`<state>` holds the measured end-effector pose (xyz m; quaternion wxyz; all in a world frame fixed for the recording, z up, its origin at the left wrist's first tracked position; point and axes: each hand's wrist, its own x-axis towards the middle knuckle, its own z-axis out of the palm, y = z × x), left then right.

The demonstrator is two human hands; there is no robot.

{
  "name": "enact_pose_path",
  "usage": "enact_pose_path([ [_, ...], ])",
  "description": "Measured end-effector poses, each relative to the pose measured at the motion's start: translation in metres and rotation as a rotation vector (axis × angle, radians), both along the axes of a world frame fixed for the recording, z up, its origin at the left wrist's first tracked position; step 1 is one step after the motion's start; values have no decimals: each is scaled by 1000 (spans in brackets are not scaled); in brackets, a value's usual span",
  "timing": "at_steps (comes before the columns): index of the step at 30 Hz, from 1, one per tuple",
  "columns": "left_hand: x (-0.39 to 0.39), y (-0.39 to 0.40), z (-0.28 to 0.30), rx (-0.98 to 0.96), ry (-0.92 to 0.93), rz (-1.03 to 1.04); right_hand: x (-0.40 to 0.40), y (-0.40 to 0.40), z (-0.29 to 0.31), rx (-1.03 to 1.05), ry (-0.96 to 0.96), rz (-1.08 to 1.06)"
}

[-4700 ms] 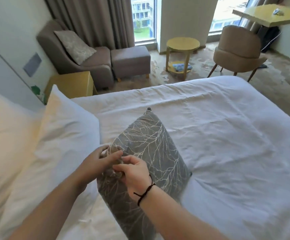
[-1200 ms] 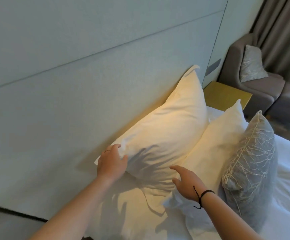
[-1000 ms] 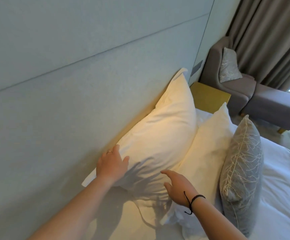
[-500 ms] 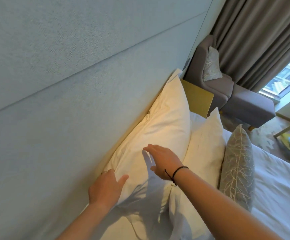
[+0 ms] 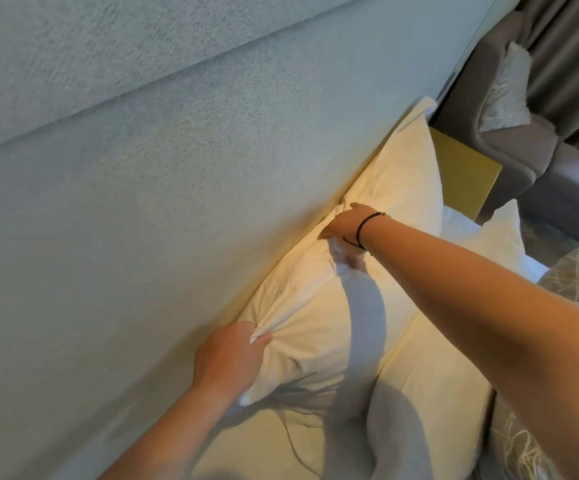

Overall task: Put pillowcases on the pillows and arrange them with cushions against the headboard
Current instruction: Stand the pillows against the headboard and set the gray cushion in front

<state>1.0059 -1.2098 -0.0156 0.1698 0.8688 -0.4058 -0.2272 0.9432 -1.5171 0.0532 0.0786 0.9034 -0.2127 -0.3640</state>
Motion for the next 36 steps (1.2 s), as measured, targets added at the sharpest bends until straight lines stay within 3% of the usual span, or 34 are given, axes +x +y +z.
enact_pose_path([
  [4, -3, -8, -1, -61, 50, 64, -5, -7, -12, -3, 2, -25],
  [10, -1, -38, 24, -126, 107, 22, -34, -24, -11, -53, -180, -32],
  [14, -10, -45, 58, -303, -63, -30, -60, -36, 24, -96, -460, -156],
  [20, -34, -26, 101, -490, -296, -142, -96, -42, 67, -53, -714, -217],
  [23, -33, -13, 95, -355, -322, -141, -104, -24, 54, -22, -782, -305],
  [27, -19, -7, 78, -61, -32, -128, -109, 21, 14, 45, -834, -579],
  [30, -6, -4, 83, -57, 166, -151, -109, 66, -8, 147, -1031, -877],
  [33, 3, 0, 97, -39, 114, -199, -106, 108, -18, 328, -1129, -979],
  [36, 4, 2, 109, -26, 45, -220, -103, 137, -19, 452, -1068, -950],
])
